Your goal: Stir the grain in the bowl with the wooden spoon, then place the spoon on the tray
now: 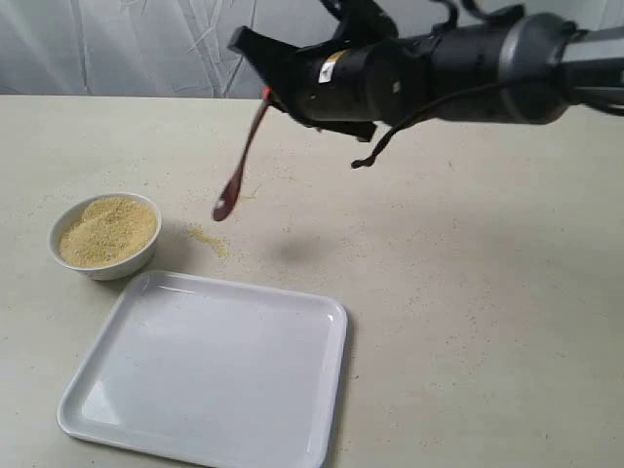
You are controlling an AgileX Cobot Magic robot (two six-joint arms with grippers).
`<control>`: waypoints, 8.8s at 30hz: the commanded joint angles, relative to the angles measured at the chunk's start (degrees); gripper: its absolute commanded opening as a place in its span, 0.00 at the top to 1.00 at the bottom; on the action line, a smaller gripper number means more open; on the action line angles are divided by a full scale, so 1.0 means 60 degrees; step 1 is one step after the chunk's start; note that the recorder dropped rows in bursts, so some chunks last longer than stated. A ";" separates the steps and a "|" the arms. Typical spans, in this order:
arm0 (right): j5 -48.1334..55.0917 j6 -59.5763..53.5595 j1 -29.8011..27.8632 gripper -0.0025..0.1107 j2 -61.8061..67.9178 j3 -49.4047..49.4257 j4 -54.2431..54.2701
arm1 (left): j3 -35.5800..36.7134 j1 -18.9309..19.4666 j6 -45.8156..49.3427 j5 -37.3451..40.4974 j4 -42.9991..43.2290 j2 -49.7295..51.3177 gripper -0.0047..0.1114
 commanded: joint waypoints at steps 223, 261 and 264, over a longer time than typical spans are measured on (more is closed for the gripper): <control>0.2291 -0.6283 -0.6511 0.98 -1.8006 1.2645 -0.1527 | 0.0034 -0.0006 -0.0022 -0.0108 0.0012 -0.0052 0.96; 0.2268 -0.6266 -0.6137 0.98 -1.8006 1.2645 -0.1527 | 0.0034 -0.0006 -0.0022 -0.0108 0.0012 -0.0052 0.96; 0.2268 -0.6266 -0.6137 0.98 -1.8006 1.2645 -0.1527 | 0.0034 -0.0006 -0.0022 -0.0108 0.0012 -0.0052 0.96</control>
